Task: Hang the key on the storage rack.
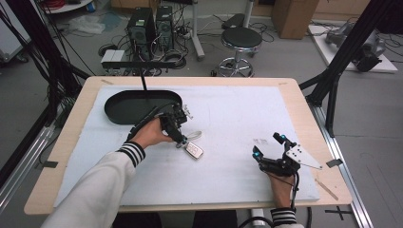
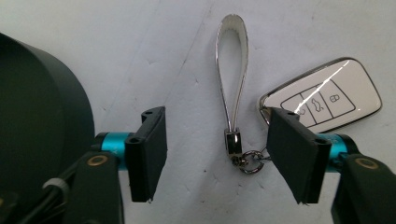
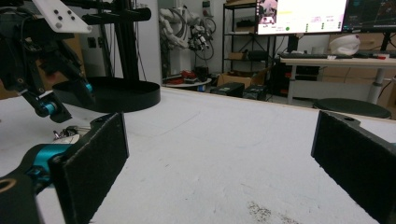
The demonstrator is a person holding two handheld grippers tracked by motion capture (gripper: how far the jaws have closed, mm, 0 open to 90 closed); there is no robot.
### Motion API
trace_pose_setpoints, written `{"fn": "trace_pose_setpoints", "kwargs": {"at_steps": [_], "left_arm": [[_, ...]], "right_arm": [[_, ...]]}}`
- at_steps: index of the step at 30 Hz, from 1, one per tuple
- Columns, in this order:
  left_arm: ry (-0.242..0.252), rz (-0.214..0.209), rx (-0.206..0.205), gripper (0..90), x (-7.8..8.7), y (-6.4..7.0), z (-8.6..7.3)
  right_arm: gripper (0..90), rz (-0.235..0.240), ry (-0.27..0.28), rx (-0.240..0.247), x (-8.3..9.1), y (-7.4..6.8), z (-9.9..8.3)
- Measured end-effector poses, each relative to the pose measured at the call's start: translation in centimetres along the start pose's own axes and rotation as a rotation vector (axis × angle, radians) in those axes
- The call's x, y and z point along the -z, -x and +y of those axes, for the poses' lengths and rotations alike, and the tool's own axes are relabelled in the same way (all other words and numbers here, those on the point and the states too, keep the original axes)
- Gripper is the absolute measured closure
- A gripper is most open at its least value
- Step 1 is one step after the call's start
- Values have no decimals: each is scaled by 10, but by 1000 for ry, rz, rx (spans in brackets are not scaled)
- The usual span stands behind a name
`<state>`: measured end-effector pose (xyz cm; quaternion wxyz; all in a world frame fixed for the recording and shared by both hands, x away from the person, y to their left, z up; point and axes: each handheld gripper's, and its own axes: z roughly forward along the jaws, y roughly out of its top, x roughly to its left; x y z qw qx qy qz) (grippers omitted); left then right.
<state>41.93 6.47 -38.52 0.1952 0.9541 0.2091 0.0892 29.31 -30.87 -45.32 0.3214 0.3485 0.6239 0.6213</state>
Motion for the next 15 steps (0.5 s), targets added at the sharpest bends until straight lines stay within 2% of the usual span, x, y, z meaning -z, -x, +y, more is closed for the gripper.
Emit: {"fn": "trace_pose_setpoints", "kwargs": {"at_steps": [2, 5, 9, 15], "left_arm": [[-23, 20, -8, 424, -3, 1, 1], [-39, 27, -3, 435, -6, 1, 2], [-49, 21, -10, 469, -9, 1, 3], [-63, 12, 6, 506, -12, 1, 5]], "right_arm": [[29, -2, 5, 6, 0, 1, 0], [29, -1, 6, 5, 0, 1, 0], [29, -2, 5, 6, 0, 1, 0], [29, 0, 1, 0, 0, 0, 0]]}}
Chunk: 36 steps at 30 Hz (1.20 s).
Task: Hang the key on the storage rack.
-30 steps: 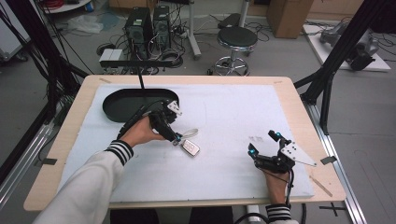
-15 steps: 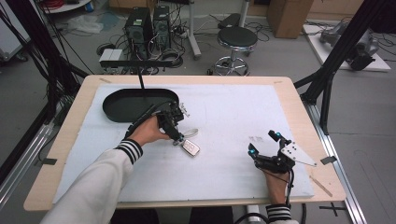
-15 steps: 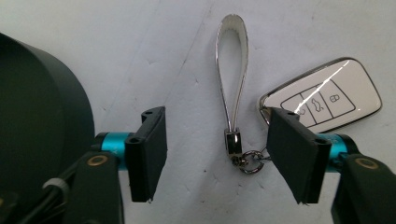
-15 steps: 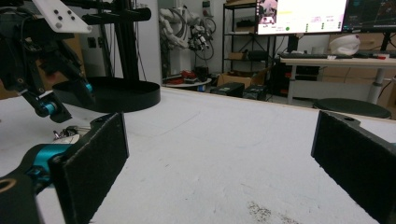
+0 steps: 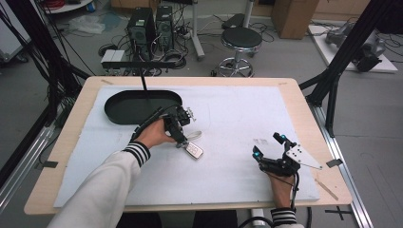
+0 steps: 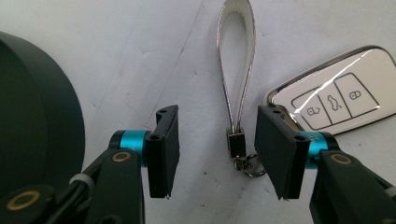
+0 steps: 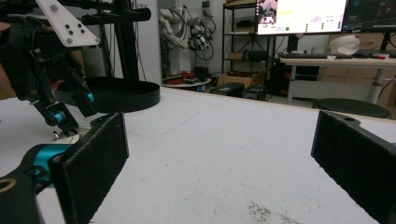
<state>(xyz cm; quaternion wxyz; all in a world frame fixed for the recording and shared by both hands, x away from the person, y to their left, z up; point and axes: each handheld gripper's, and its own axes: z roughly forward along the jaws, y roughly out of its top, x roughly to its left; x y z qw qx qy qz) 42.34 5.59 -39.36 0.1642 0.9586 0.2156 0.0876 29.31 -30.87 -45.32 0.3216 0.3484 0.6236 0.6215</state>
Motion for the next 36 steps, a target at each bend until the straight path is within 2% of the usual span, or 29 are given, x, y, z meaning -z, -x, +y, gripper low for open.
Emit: {"fn": "trace_pose_setpoints", "kwargs": {"at_steps": [4, 10, 14, 18, 25, 29, 32, 36], "left_arm": [[-12, -6, 11, 524, -1, 0, 2], [-49, -5, 3, 546, -7, 2, 2], [-64, -16, 5, 589, -9, 2, 2], [-75, -22, 11, 670, -9, 2, 2], [-93, -26, 13, 693, -13, 4, 4], [-97, -49, 25, 770, -14, 4, 5], [-106, -40, 17, 807, -14, 6, 6], [-119, -39, 44, 814, -13, 6, 7]], "right_arm": [[29, 0, 0, 0, 0, 0, 0], [29, -1, 4, 6, 0, 1, 0], [30, -1, 4, 5, 0, 0, 0], [30, -1, 5, 5, 0, 1, 0], [29, -1, 4, 6, 0, 1, 0], [29, -1, 6, 2, 0, 1, 0], [29, 0, 5, 4, 0, 1, 0], [29, 0, 5, 4, 0, 1, 0]]}}
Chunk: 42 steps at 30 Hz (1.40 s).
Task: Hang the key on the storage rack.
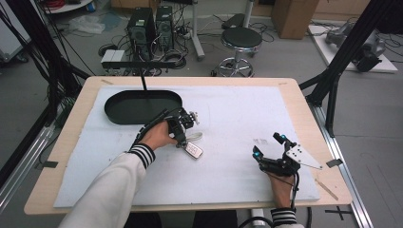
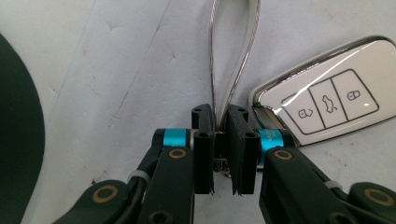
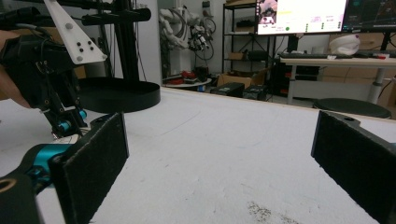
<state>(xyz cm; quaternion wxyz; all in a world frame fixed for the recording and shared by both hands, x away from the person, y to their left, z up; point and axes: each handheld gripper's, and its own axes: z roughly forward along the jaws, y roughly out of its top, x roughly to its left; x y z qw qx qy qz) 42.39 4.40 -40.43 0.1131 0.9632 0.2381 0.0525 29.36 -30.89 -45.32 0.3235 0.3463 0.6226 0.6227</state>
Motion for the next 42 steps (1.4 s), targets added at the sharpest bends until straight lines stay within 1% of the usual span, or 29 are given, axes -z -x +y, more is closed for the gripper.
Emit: {"fn": "trace_pose_setpoints", "kwargs": {"at_steps": [3, 4, 6, 7, 8, 9, 11, 13, 14, 15, 17, 18, 20, 21, 22, 24, 25, 27, 28, 30, 31, 32, 34, 36, 37, 40, 41, 42], "left_arm": [[-5, 1, 5, 816, 1, 1, -1], [-3, 20, -2, 817, 2, 1, -2], [2, 39, -7, 816, 5, 0, -3], [19, 49, 4, 817, 8, -1, -4], [28, 47, 13, 817, 10, -2, -5], [47, 53, 19, 817, 14, -3, -6], [69, 68, 24, 817, 20, -6, -9], [100, 71, 34, 817, 26, -9, -13], [122, 78, 40, 817, 30, -10, -15], [142, 82, 51, 817, 33, -12, -17], [168, 89, 67, 817, 39, -16, -22], [188, 97, 79, 817, 42, -18, -25], [206, 101, 83, 817, 45, -20, -28], [220, 122, 83, 817, 48, -21, -32], [233, 124, 89, 817, 51, -23, -33], [263, 142, 98, 817, 55, -25, -37], [283, 141, 108, 817, 57, -27, -39], [329, 163, 107, 817, 64, -30, -45], [343, 166, 113, 817, 66, -31, -47], [385, 194, 122, 817, 74, -36, -53], [405, 193, 132, 817, 77, -38, -57], [420, 206, 142, 817, 80, -40, -60], [451, 224, 161, 817, 86, -44, -67], [466, 253, 176, 817, 91, -48, -74], [477, 261, 186, 817, 93, -49, -77], [527, 310, 213, 818, 99, -53, -86], [536, 321, 220, 818, 101, -53, -88], [549, 323, 227, 818, 103, -55, -90]], "right_arm": [[29, 0, 0, 0, 0, 0, 0], [29, 1, 0, -1, 0, 0, 0], [29, 1, 0, -1, 0, 0, 0], [29, 0, 0, -1, 0, 0, 0], [29, 0, 0, -1, 0, 0, 0], [29, 0, 0, 0, 0, 0, 0], [29, 0, 0, 1, 0, 0, 0], [30, -1, 0, 2, 0, 0, 0], [30, -1, 0, 2, 0, 0, 0], [29, 0, -5, -4, 0, 0, 0], [29, -1, -1, 3, 0, 0, 0], [29, 1, -7, -5, 0, -1, 0], [29, 1, -7, -4, 0, -1, 0], [29, 0, -6, -4, 0, -1, 0], [29, -1, -5, 2, 0, 0, 0], [29, 2, -7, -1, 0, -1, 0], [29, 2, -7, -1, 0, -1, 0], [29, 1, -6, 0, 0, -1, 0], [29, 2, -6, -1, 0, -1, 0], [29, 1, -7, -2, 0, -1, 0], [29, 2, -6, 0, 0, -1, 0], [29, 0, -5, 0, 0, -1, 0], [29, 1, -6, 2, 0, -1, 0], [29, 0, -5, 1, 0, -1, 0], [29, 0, -4, 0, 0, -1, 0], [29, 0, -5, 1, 0, -1, 0], [29, 0, -4, 0, 0, -1, 0], [29, 0, -4, 0, 0, -1, 0]]}}
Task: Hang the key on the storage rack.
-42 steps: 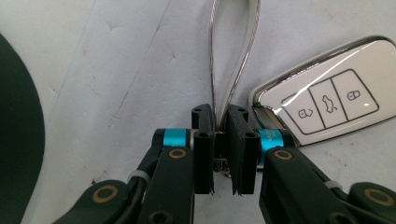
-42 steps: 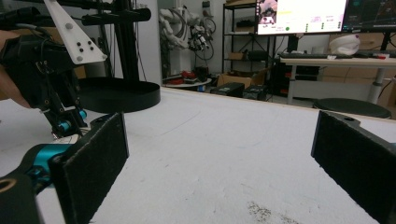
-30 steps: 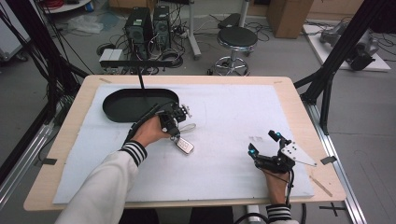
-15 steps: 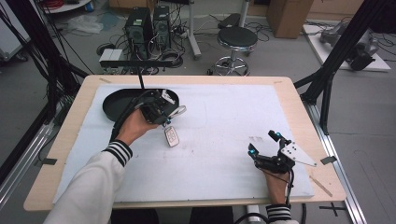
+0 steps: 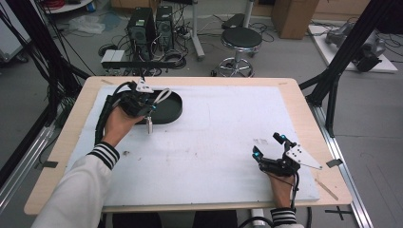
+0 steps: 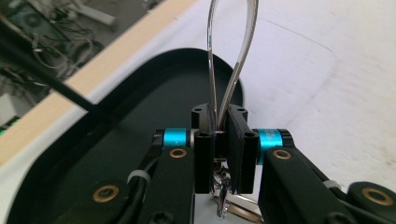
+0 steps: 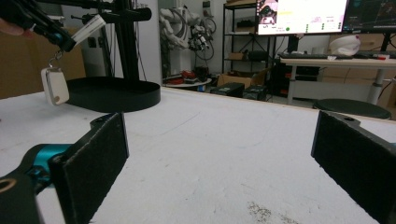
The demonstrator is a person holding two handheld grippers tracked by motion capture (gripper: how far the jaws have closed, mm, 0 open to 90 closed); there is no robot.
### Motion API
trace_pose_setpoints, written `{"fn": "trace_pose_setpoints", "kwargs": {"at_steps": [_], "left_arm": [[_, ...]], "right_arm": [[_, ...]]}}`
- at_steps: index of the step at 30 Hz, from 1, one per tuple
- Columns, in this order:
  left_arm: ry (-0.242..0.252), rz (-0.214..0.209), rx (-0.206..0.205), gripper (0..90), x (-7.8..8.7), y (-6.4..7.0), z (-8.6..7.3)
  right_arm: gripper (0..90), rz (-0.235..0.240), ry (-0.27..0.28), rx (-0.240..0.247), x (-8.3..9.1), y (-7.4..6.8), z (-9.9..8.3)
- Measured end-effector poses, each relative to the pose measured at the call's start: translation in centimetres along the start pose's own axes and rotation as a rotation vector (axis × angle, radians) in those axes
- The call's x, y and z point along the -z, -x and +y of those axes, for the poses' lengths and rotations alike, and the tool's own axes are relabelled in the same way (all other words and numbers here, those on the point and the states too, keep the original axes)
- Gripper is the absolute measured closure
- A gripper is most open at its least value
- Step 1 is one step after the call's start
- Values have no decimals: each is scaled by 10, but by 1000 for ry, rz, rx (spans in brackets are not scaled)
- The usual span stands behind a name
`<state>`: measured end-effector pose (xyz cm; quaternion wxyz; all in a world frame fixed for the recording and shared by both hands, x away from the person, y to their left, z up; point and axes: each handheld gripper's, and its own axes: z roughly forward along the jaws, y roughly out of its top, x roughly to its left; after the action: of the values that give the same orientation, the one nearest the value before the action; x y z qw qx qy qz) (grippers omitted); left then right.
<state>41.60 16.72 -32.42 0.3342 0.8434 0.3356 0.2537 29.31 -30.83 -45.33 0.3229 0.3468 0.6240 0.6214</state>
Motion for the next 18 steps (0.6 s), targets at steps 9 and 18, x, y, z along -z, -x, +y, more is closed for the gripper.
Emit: {"fn": "trace_pose_setpoints", "kwargs": {"at_steps": [9, 18], "left_arm": [[70, 79, 62, 817, 15, -18, -6], [112, 183, 144, 817, 32, -46, -18]], "right_arm": [[29, -1, 0, 0, 0, 0, 0], [29, 2, -1, 0, 0, 0, 0]]}}
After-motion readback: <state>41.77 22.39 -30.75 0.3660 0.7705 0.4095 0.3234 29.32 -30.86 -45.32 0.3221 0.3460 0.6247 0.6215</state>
